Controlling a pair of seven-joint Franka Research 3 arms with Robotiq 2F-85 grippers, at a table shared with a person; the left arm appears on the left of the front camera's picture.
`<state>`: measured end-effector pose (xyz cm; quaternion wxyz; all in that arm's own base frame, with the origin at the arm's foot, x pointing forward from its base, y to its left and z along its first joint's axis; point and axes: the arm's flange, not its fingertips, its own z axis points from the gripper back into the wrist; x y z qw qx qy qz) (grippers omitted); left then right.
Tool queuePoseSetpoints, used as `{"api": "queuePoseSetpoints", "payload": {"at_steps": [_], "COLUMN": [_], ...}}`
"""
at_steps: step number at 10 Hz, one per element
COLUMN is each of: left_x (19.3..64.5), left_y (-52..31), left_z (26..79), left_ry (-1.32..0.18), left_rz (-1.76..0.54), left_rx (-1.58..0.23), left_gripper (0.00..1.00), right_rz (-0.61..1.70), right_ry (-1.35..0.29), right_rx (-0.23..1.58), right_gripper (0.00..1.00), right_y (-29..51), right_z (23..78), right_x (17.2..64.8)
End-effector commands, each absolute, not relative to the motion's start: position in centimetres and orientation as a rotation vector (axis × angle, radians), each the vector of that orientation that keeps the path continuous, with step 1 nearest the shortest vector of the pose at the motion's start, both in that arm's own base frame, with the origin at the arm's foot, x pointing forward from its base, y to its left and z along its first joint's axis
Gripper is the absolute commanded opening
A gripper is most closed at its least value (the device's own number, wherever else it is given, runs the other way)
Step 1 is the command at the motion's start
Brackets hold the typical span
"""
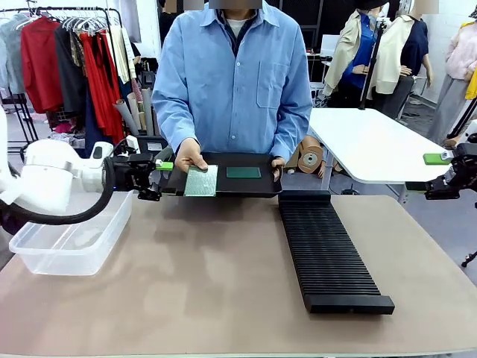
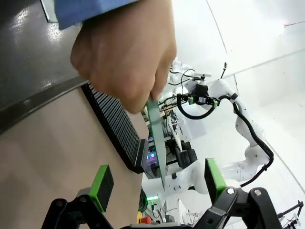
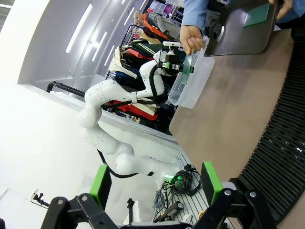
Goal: Sort PCBs into racks and boxes based on the side picked up.
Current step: Pick up the Blank PCB handed by the Human.
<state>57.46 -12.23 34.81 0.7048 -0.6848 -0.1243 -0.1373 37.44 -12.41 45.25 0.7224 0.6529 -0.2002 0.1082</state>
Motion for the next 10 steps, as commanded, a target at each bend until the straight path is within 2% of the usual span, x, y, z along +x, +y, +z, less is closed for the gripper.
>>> {"api": "queuePoseSetpoints", "payload": {"at_steps": [1,7,9,10], "left_x": [58.0,58.7,58.7,58.7], "left_y": [-13.9,-17.3,-17.4,-17.4], "left_z": [34.6,33.4,33.1,33.0], "left_ry": [-0.33,-0.305,-0.29,-0.281], "left_rz": [-0.308,-0.267,-0.269,-0.276], "left_rx": [-1.536,-1.586,-1.581,-1.576], "left_gripper": [1.0,1.0,0.88,0.77], "right_rz": [0.248,0.248,0.248,0.248], "right_ry": [-0.444,-0.444,-0.444,-0.444], "right_rx": [1.444,1.444,1.444,1.444], "right_gripper": [1.0,1.0,1.0,1.0], "right_y": [-12.5,-12.5,-12.5,-12.5], "right_z": [45.4,45.4,45.4,45.4], "right_x": [37.3,37.3,37.3,37.3]}}
